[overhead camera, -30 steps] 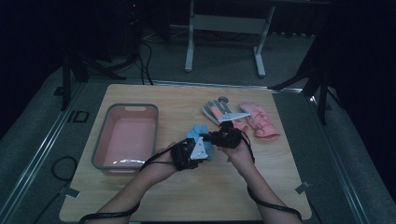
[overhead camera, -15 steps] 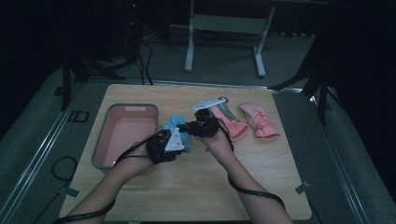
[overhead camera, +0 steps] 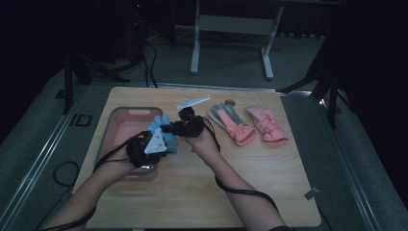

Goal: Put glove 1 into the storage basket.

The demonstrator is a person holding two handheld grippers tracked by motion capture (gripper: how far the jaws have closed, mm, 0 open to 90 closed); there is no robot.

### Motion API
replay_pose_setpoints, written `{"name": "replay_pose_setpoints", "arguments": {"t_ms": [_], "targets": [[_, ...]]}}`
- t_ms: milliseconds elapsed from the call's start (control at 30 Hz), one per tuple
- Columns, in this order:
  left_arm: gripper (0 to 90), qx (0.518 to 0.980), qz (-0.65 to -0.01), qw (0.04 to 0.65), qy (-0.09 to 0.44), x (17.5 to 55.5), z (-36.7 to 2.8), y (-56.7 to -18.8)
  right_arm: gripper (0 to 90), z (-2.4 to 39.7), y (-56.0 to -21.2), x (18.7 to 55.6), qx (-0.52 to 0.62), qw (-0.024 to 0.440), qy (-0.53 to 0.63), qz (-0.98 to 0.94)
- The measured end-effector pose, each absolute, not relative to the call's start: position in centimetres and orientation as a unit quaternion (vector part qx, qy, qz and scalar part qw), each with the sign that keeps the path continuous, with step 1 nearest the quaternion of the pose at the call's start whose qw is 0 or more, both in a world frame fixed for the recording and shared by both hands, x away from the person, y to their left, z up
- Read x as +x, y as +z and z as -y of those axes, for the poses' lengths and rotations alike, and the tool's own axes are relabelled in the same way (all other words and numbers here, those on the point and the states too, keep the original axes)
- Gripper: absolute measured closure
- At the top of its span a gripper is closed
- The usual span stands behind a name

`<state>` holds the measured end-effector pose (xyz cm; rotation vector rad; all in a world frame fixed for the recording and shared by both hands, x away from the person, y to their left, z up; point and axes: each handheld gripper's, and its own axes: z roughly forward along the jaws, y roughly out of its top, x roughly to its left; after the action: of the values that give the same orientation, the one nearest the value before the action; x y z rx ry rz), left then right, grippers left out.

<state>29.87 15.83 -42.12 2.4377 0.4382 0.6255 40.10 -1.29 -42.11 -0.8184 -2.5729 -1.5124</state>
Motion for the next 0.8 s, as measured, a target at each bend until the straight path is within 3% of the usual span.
{"name": "replay_pose_setpoints", "arguments": {"t_ms": [500, 800], "targets": [[77.3, 0.907, -0.212, 0.276, 0.238, 29.6, -22.2, -44.8, 83.3, -6.6, -44.4, 40.7, -0.251, 0.049, -0.473, 0.843], [77.3, 0.914, -0.226, 0.270, 0.204, 31.1, -23.5, -46.8, 83.3, -7.9, -46.6, 41.6, -0.265, 0.053, -0.451, 0.851]]}}
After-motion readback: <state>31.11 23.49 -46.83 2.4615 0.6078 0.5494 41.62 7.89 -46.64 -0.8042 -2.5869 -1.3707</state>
